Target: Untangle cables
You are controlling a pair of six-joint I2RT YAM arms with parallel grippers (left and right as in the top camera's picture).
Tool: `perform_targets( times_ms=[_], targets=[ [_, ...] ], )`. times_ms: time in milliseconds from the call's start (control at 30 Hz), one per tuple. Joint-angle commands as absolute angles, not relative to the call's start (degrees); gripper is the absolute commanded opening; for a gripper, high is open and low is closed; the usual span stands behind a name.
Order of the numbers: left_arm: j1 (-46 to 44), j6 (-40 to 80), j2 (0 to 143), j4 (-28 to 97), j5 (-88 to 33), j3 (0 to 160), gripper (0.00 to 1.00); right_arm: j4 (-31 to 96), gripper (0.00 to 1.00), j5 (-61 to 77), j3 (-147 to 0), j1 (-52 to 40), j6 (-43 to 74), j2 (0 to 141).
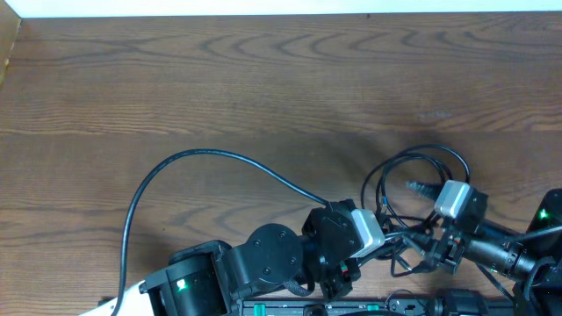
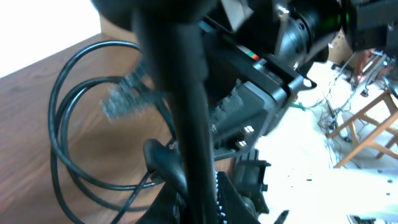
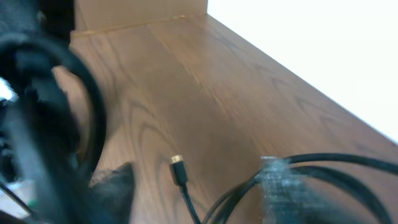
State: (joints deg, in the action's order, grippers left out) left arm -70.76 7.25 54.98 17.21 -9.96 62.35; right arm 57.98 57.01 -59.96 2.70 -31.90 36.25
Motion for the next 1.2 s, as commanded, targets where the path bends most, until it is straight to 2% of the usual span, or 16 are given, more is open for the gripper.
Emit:
perform_targets(
  times_ms=[0,33,167,200,267,400,433,633,767,933,1167],
  targets=[
    [-71.1,6.0,55.1,15.3,-11.5,63.2,0.07,57.9,0.11,58.3,-60.6,2.9,-32.5,36.4],
    [-71.1,6.0,55.5,14.8,-11.1,63.2,0.08,57.9,0.01,58.3,-60.6,2.9,-32.4,36.4],
    [-71.1,6.0,56.8,13.1,-10.2,63.2,0.08,58.3,0.01,58.5,-60.6,2.9,-32.4,36.4],
    [-71.1,6.1,56.9,13.0,-9.0,63.2,0.11,58.3,0.01,58.3,-60.6,2.9,-32.4,36.4],
    [-71.1,7.5,56.9,13.4,-4.9,63.2,0.23,58.3,0.01,56.3,-60.6,2.9,-31.4,36.4],
    [-71.1,14.8,56.4,14.5,5.5,63.2,0.55,58.3,0.01,47.2,-60.6,2.9,-25.2,36.4],
    [-71.1,16.5,56.3,15.0,7.8,63.2,0.58,58.3,0.01,45.0,-60.6,2.9,-23.7,36.4],
    [-71.1,27.2,55.0,19.4,18.3,63.2,0.63,58.0,0.01,43.1,-60.6,2.9,-22.5,36.4],
    [-71.1,31.1,53.9,20.3,19.3,63.2,0.69,58.1,0.01,46.1,-60.6,2.9,-27.2,36.4],
    [-71.1,31.7,52.5,19.4,15.3,63.2,0.73,58.5,0.01,47.3,-60.6,2.9,-32.1,36.4],
    [-71.1,28.7,53.3,16.0,2.6,63.2,0.74,59.4,0.01,49.9,-60.6,2.9,-37.6,36.4]
  ],
)
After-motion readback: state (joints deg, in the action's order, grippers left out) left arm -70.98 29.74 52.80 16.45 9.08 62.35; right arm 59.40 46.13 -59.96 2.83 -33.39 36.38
